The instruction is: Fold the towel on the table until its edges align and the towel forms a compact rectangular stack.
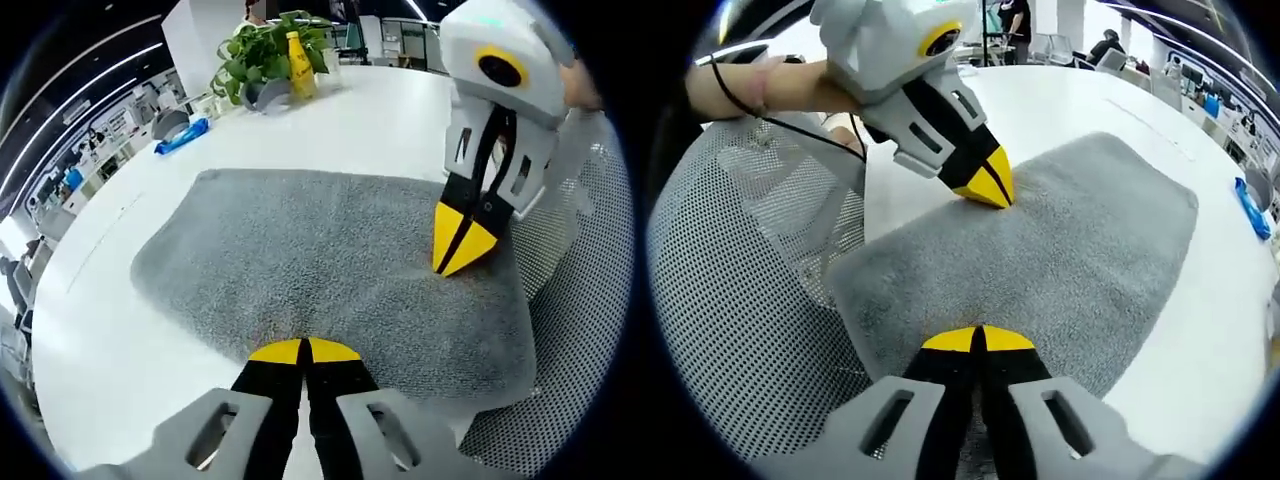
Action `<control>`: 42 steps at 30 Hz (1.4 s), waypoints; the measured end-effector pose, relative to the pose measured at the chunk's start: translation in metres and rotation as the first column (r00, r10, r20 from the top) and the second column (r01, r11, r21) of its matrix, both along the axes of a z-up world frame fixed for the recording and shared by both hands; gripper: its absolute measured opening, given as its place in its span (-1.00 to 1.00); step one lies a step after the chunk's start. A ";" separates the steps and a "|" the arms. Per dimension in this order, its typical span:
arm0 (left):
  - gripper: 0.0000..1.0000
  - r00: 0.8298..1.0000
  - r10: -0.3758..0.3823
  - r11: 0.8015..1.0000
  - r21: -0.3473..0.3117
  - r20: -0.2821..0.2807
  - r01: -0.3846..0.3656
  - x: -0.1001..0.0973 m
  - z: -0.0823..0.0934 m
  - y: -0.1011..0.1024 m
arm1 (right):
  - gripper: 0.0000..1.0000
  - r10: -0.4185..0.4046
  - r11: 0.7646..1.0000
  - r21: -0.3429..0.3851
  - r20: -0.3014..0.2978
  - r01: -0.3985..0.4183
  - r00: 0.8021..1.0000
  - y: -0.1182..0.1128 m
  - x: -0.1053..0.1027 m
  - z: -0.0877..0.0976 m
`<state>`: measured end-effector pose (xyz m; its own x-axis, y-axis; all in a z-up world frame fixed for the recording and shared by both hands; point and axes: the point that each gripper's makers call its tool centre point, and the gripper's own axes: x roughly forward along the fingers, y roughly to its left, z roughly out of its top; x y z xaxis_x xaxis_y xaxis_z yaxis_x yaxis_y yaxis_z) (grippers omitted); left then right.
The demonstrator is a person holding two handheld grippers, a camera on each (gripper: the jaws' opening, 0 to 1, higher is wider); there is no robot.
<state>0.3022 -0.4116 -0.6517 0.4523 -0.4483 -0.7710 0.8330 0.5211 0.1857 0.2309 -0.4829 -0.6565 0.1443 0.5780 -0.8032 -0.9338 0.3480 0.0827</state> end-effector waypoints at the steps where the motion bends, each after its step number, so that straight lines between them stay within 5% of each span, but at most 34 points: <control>1: -0.99 1.000 -0.002 1.000 0.003 0.003 0.002 0.000 0.000 0.000 | -1.00 0.001 1.000 0.001 -0.001 -0.001 1.000 0.000 0.000 0.000; 35: -0.99 1.000 0.007 1.000 -0.005 0.024 -0.007 0.005 0.000 0.001 | -1.00 0.033 0.998 0.063 -0.051 -0.030 0.998 0.012 -0.016 0.001; 42: -0.99 0.999 0.010 1.000 -0.003 0.040 -0.009 0.007 -0.001 0.002 | -1.00 0.080 0.993 0.081 0.002 -0.080 0.997 0.015 -0.016 0.002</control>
<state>0.3097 -0.4093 -0.6524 0.4867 -0.4456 -0.7513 0.8200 0.5295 0.2172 0.2150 -0.4682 -0.6544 0.0936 0.6512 -0.7531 -0.9584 0.2638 0.1089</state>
